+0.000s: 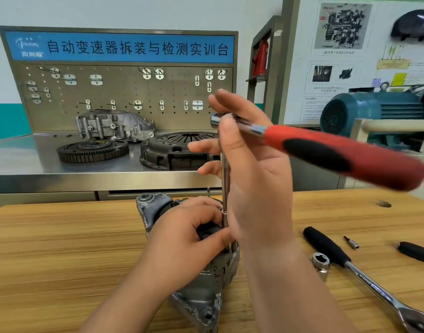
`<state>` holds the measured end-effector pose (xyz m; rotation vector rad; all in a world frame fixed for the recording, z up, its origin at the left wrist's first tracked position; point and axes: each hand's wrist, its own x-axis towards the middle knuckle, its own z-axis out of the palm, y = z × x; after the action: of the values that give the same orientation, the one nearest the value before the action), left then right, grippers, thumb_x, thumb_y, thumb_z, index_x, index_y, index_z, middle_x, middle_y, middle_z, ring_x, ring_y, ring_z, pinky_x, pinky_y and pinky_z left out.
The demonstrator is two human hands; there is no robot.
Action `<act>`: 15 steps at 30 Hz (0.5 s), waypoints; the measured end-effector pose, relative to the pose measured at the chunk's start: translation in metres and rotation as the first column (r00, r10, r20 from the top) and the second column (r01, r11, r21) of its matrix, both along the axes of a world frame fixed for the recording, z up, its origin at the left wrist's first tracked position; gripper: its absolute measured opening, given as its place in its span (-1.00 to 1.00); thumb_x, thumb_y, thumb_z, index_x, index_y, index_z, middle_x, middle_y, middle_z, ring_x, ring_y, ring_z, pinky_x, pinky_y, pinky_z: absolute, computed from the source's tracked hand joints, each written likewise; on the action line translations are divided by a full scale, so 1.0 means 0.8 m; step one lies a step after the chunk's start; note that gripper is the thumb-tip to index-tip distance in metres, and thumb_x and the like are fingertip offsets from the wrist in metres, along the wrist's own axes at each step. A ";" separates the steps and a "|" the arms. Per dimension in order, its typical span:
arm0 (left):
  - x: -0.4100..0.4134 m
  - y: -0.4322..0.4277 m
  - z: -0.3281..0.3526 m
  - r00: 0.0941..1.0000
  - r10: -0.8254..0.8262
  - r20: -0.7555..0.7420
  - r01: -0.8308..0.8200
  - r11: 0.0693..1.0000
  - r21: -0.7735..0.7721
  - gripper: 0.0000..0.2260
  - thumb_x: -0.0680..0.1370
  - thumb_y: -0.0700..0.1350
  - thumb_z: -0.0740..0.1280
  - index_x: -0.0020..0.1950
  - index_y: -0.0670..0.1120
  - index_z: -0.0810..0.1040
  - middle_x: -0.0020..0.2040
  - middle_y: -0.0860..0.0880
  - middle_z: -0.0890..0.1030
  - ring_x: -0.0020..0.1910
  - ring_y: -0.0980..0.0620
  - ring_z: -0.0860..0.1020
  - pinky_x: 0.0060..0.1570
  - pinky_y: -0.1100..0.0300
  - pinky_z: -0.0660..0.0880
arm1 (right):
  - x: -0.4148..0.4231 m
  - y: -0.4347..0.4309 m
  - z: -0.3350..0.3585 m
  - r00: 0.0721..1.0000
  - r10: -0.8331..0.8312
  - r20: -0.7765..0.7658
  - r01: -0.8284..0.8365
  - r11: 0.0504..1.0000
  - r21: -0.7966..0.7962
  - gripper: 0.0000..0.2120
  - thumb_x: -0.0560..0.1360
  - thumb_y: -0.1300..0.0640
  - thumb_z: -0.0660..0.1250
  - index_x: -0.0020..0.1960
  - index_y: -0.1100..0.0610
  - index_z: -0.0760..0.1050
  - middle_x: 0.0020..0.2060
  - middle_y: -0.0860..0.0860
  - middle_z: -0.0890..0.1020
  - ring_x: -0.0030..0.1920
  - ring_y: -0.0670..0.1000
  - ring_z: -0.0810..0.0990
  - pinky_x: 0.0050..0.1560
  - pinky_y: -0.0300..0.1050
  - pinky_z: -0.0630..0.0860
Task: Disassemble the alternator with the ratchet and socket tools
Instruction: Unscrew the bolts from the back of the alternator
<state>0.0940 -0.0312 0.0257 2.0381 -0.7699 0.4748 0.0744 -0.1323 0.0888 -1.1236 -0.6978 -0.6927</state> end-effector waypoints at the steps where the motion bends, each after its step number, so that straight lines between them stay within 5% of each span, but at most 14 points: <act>1: -0.001 0.000 0.001 1.000 -0.004 0.005 0.004 1.000 0.009 -0.64 0.33 0.19 0.31 -0.13 -0.06 0.68 -0.06 0.19 0.63 0.01 0.20 0.57 -0.03 0.10 0.53 | 0.000 0.000 -0.001 0.998 0.050 -0.023 -0.050 0.998 0.025 -0.80 0.55 0.10 0.21 0.11 -0.07 0.53 0.10 -0.10 0.64 -0.22 -0.02 0.66 -0.33 -0.24 0.51; 7: -0.003 0.002 0.002 0.996 -0.082 -0.032 0.080 0.996 -0.047 -0.66 0.34 0.17 0.32 -0.24 -0.07 0.68 -0.06 0.13 0.62 0.01 0.09 0.59 -0.03 0.04 0.53 | 0.002 -0.006 -0.002 0.957 0.270 -0.106 -0.251 0.953 0.167 -0.72 0.59 -0.03 0.08 0.15 0.08 0.45 0.03 0.08 0.69 -0.39 0.01 0.63 -0.43 -0.23 0.50; 10: 0.000 0.002 0.002 0.997 -0.065 -0.034 0.064 0.997 -0.033 -0.66 0.35 0.14 0.37 -0.27 -0.16 0.65 -0.07 0.11 0.62 -0.03 0.08 0.60 -0.06 0.05 0.53 | 0.002 -0.004 -0.003 0.976 0.199 -0.090 -0.187 0.973 0.135 -0.81 0.57 0.03 0.17 0.09 -0.02 0.53 0.05 0.08 0.68 -0.36 0.00 0.63 -0.44 -0.26 0.49; 15: -0.001 0.000 0.003 1.000 -0.023 -0.020 0.022 0.999 -0.028 -0.73 0.36 0.07 0.38 -0.20 -0.12 0.68 -0.12 0.17 0.64 -0.05 0.17 0.59 -0.07 0.10 0.53 | 0.000 0.000 -0.003 0.999 -0.003 0.038 0.004 1.000 -0.013 -0.88 0.51 0.06 0.32 0.02 -0.09 0.56 -0.10 -0.20 0.64 -0.21 -0.07 0.64 -0.36 -0.29 0.48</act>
<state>0.0934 -0.0312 0.0282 2.0036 -0.7693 0.4495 0.0747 -0.1319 0.0865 -1.1259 -0.7339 -0.7152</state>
